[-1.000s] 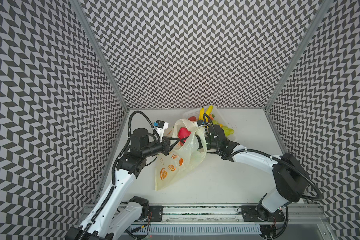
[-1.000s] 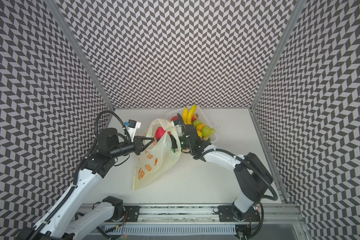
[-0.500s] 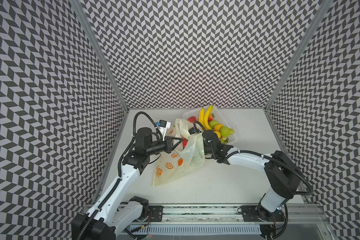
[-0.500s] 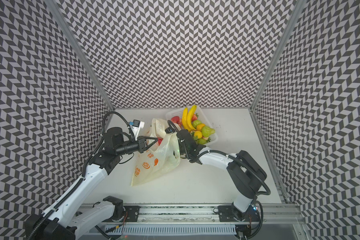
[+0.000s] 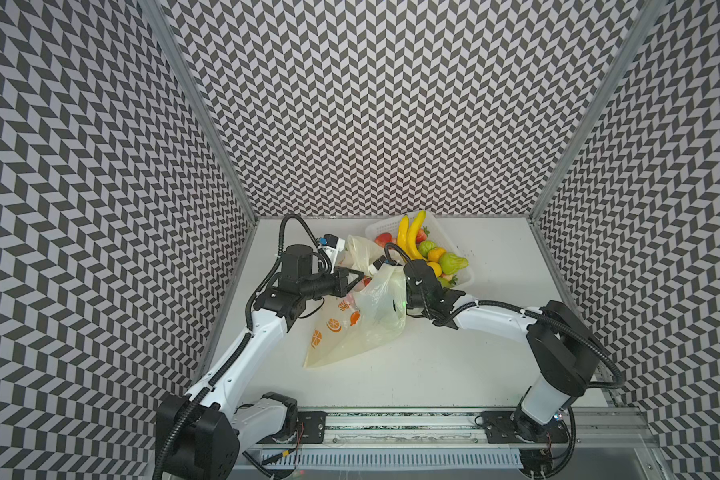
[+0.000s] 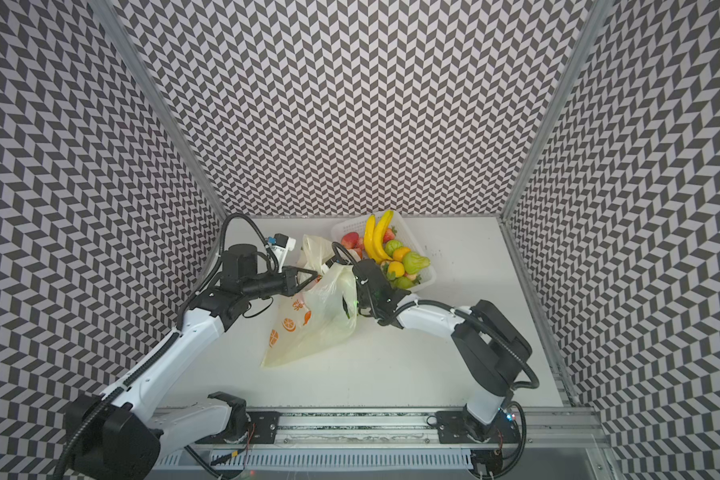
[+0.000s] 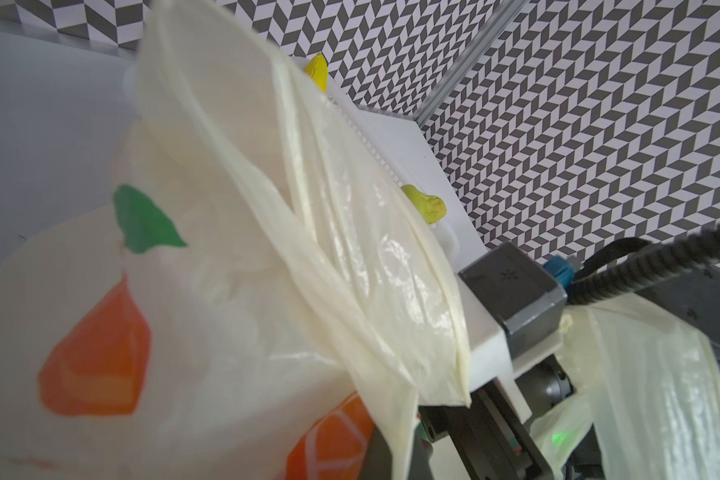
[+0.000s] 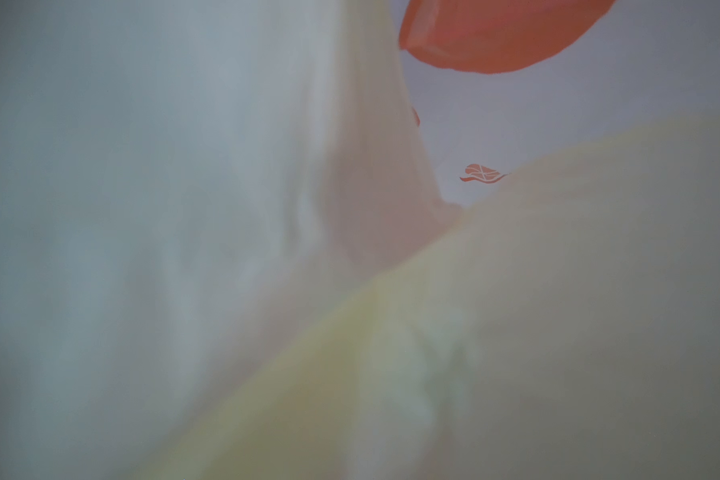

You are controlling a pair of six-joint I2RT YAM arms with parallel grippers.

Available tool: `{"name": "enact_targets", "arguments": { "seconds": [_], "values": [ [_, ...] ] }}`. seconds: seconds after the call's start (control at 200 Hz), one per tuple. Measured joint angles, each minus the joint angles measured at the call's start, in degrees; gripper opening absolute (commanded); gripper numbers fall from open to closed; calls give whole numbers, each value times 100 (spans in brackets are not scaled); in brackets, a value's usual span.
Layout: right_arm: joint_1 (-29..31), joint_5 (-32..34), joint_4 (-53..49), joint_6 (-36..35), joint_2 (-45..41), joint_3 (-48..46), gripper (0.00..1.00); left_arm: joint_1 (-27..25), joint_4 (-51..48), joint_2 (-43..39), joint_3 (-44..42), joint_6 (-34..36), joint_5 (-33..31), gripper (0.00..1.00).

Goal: Place the fake fruits into the plastic bag and tie a complex knot
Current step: 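Lower the dragon fruit deep into the bag and open the right gripper, then withdraw the right gripper from the bag back to the basket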

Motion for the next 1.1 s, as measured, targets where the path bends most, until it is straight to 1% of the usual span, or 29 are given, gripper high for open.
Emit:
{"name": "enact_targets", "arguments": {
  "seconds": [0.1, 0.115, 0.13, 0.431, 0.616, 0.756, 0.956, 1.026, 1.097],
  "values": [
    [4, 4, -39, -96, 63, 52, 96, -2, 55, -20, -57, -15, 2, 0],
    [4, 4, -48, -114, 72, 63, 99, -2, 57, -22, -68, -24, 2, 0],
    [7, 4, -59, -131, 81, 74, 100, -2, 63, -22, -90, -26, 4, 0],
    [15, 15, -74, -343, 90, 243, 100, 0, 179, -22, -719, -203, 7, 0],
    [11, 155, -181, -404, -2, 240, 100, 57, 162, -107, -767, -205, -79, 0],
    [-59, 271, -402, -455, -306, 144, 99, 223, 133, -323, -745, -201, -85, 0],
    [-267, 291, -881, -619, -990, -247, 98, 570, 2, -575, -713, -179, -44, 0],
    [-358, 267, -1084, -691, -1228, -422, 95, 691, -26, -625, -713, -105, 9, 0],
    [-450, 267, -1307, -743, -1467, -588, 90, 789, -76, -664, -713, -33, 72, 0]
  ]
}}
